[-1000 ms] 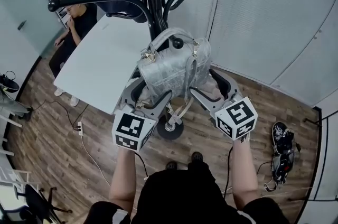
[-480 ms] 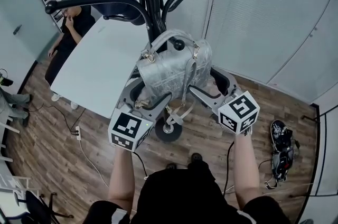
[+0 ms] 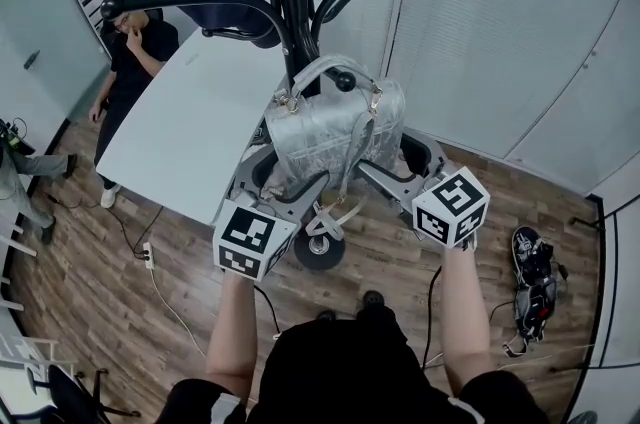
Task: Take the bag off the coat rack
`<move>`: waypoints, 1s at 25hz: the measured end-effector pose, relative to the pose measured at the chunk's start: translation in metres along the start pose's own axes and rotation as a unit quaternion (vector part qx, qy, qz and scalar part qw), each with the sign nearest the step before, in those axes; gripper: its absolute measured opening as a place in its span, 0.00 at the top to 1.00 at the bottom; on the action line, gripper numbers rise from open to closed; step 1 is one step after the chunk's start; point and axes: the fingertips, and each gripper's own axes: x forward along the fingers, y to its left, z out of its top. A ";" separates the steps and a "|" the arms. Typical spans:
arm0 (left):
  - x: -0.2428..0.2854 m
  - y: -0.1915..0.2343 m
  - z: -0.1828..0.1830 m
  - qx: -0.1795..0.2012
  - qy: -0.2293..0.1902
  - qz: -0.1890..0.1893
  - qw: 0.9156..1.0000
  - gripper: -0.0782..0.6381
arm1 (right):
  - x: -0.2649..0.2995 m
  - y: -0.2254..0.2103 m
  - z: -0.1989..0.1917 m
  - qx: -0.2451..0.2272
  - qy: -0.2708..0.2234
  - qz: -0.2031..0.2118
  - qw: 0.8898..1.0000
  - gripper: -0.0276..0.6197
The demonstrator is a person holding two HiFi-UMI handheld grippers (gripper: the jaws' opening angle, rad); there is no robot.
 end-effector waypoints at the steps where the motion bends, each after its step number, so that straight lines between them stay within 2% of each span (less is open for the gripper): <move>1: 0.000 0.000 0.000 0.001 0.001 0.001 1.000 0.43 | -0.001 0.001 0.000 0.001 0.001 -0.001 1.000 0.43; 3: -0.001 0.000 0.001 0.004 0.003 0.002 1.000 0.43 | -0.003 0.001 -0.001 0.000 0.001 -0.006 1.000 0.46; 4: -0.001 0.001 0.001 0.004 0.003 0.004 1.000 0.43 | -0.003 0.001 -0.001 0.000 0.001 -0.011 1.000 0.53; 18: -0.009 -0.010 0.008 -0.007 -0.004 0.024 1.000 0.48 | -0.020 0.011 0.013 -0.041 -0.003 -0.069 0.997 0.60; 22: -0.016 -0.015 0.016 0.003 -0.017 0.029 0.999 0.50 | -0.029 0.016 0.020 -0.048 -0.014 -0.076 0.996 0.63; 25: -0.025 -0.027 0.027 0.025 -0.026 0.036 0.999 0.51 | -0.045 0.023 0.029 -0.057 -0.027 -0.081 0.995 0.65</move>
